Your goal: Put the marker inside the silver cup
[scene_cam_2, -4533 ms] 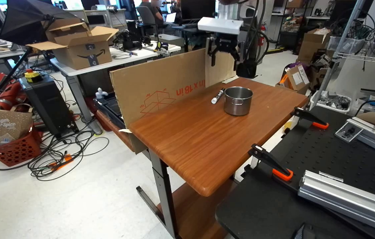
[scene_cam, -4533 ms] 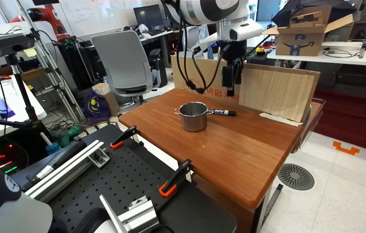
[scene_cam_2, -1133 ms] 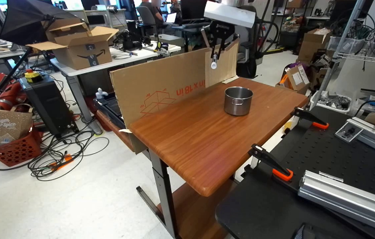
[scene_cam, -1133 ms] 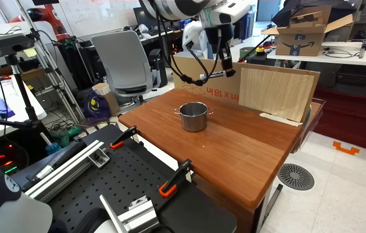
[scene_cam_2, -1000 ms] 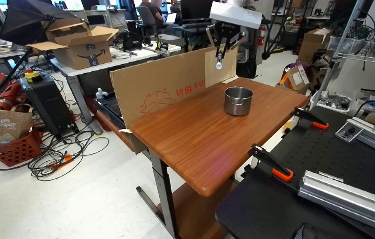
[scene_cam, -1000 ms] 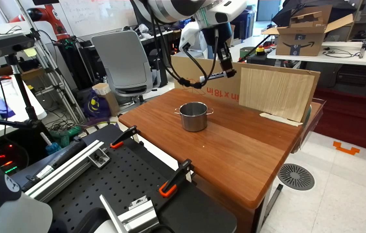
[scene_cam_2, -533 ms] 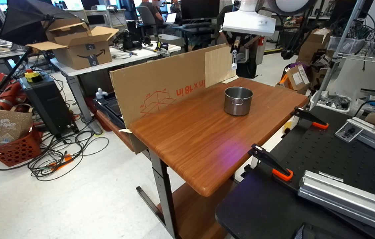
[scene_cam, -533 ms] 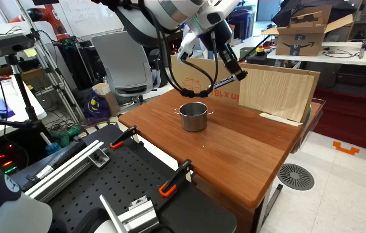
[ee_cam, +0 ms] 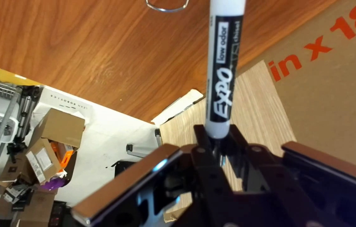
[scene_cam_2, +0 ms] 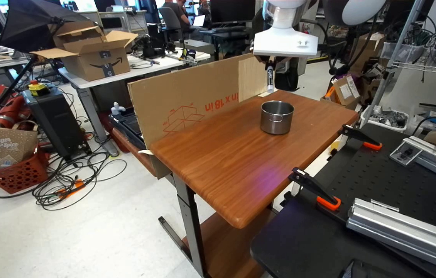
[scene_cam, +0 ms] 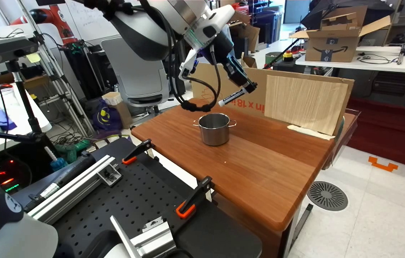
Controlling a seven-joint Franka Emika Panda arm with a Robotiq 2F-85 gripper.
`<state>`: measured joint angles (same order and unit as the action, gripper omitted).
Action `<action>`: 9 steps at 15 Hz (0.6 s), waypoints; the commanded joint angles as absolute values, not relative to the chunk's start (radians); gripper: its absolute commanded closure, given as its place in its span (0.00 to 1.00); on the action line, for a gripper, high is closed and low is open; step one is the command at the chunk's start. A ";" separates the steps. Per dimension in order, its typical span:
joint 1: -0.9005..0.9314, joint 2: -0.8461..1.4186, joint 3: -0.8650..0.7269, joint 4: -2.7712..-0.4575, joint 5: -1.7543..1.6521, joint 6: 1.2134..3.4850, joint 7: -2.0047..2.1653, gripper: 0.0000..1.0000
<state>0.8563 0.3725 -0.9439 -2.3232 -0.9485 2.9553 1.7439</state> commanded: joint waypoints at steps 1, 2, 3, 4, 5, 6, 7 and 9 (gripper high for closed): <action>0.939 0.396 -1.010 -2.343 -1.027 2.934 1.829 0.95; 0.949 0.399 -1.012 -2.353 -1.035 2.931 1.834 0.95; 0.957 0.403 -1.015 -2.359 -1.043 2.928 1.838 0.95; 0.963 0.403 -1.014 -2.368 -1.047 2.922 1.839 0.95; 0.971 0.407 -1.013 -2.375 -1.051 2.916 1.839 0.95; 0.975 0.411 -1.012 -2.381 -1.054 2.911 1.839 0.95; 0.978 0.416 -1.009 -2.385 -1.054 2.908 1.837 0.95; 0.987 0.423 -1.009 -2.391 -1.054 2.904 1.837 0.95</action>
<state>0.9501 0.4033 -0.9813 -2.3922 -1.0184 2.9220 1.8027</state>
